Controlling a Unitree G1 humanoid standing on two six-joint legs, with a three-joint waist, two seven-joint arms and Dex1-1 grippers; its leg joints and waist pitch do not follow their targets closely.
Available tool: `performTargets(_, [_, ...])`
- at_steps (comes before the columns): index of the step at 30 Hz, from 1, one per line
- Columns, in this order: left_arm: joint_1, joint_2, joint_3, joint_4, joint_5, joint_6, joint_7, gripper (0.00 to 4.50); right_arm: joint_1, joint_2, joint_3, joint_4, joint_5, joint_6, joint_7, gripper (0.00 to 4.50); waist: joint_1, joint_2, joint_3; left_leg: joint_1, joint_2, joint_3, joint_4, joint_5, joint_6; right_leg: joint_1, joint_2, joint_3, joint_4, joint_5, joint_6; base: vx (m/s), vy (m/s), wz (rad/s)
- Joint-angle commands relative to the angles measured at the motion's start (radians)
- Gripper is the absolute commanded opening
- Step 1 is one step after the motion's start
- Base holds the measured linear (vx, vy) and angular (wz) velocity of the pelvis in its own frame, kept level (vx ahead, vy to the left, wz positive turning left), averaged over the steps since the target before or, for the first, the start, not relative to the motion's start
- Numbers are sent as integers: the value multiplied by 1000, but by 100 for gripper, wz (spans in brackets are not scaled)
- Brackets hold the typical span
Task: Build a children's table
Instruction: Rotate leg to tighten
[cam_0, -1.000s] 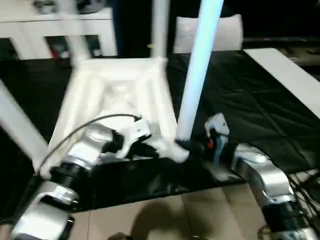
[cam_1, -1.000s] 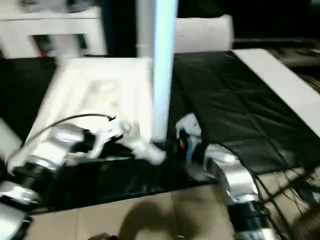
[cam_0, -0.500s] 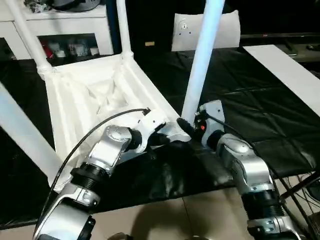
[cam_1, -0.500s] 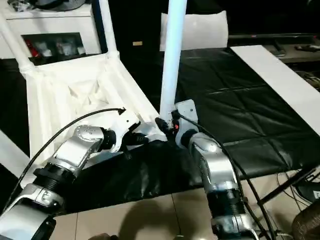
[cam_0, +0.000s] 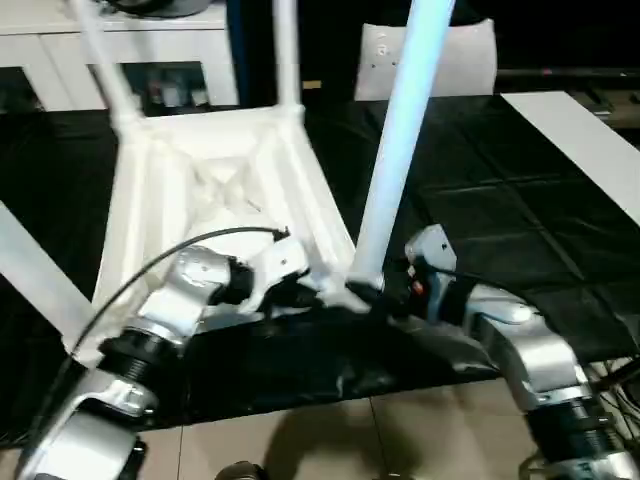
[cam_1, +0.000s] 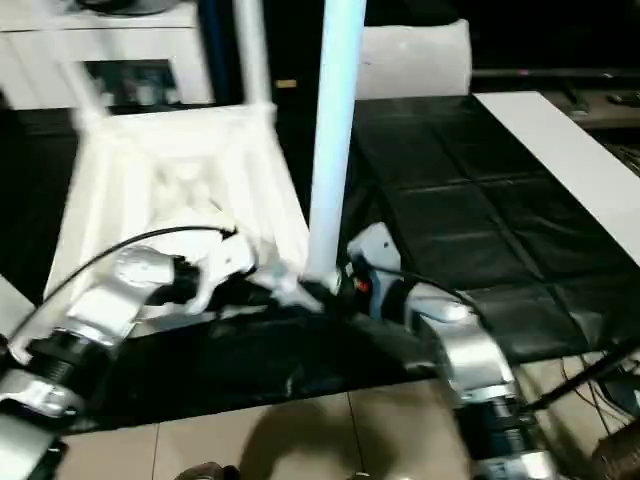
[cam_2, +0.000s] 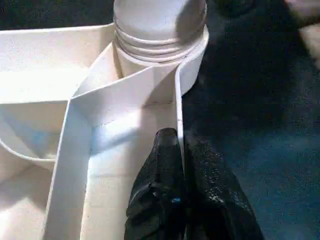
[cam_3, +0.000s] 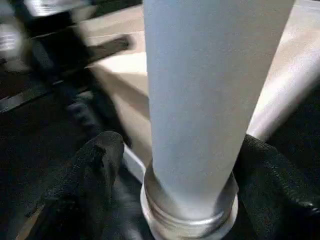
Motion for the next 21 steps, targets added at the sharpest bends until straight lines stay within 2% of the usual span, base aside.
performTargets(1, [-17, -2, -43, -25, -28, -55, -112, 0, -17, -31, 8, -15, 37, -22, 87, 358, -1, -1, -64, 33, 49, -16, -62, -205, 32, 29, -54, 28, -63, -55, -242, 0, 0, 0])
performTargets(5, [-23, 26, -63, -11, -30, -102, -186, 0, -37, -72, 14, 2, 82, -22, 200, 358, 20, -2, -66, 33, 51, -13, -57, -176, 52, 32, -55, 25, -55, -18, -254, 0, 0, 0])
performTargets(7, [-34, 41, -80, 5, -23, -132, -227, 0, -52, -105, 36, 16, 99, -12, 296, 358, 23, -4, -65, 32, 51, -12, -57, -185, 52, 30, -55, 24, -56, -38, -256, 0, 0, 0])
performTargets(8, [-34, 41, -80, 5, -23, -132, -227, 0, -52, -105, 36, 16, 99, -12, 296, 332, 26, -1, -64, 33, 52, -13, -58, -199, 46, 29, -57, 25, -58, -61, -254, 0, 0, 0])
performTargets(9, [-38, 44, -85, 8, -22, -137, -243, 0, -57, -121, 52, 18, 102, -7, 343, 332, 27, -1, -63, 33, 53, -13, -58, -205, 43, 28, -57, 25, -58, -71, -253, 0, 0, 0])
performTargets(11, [-42, 45, -91, 8, -21, -146, -260, 0, -63, -137, 72, 22, 105, 2, 390, 324, 29, -8, -63, 32, 53, -14, -59, -207, 39, 30, -59, 24, -58, -90, -252, 0, 0, 0])
performTargets(13, [-43, 45, -93, 4, -21, -148, -269, 0, -67, -145, 82, 24, 108, 10, 412, 289, 31, -9, -63, 32, 53, -14, -59, -207, 36, 29, -61, 25, -58, -104, -251, 0, 0, 0])
performTargets(21, [-50, 41, -102, 13, -27, -169, -292, 0, -91, -154, 98, 49, 126, 23, 471, 228, 35, -13, -63, 33, 54, -13, -57, -204, 30, 25, -61, 25, -59, -123, -246, 0, 0, 0])
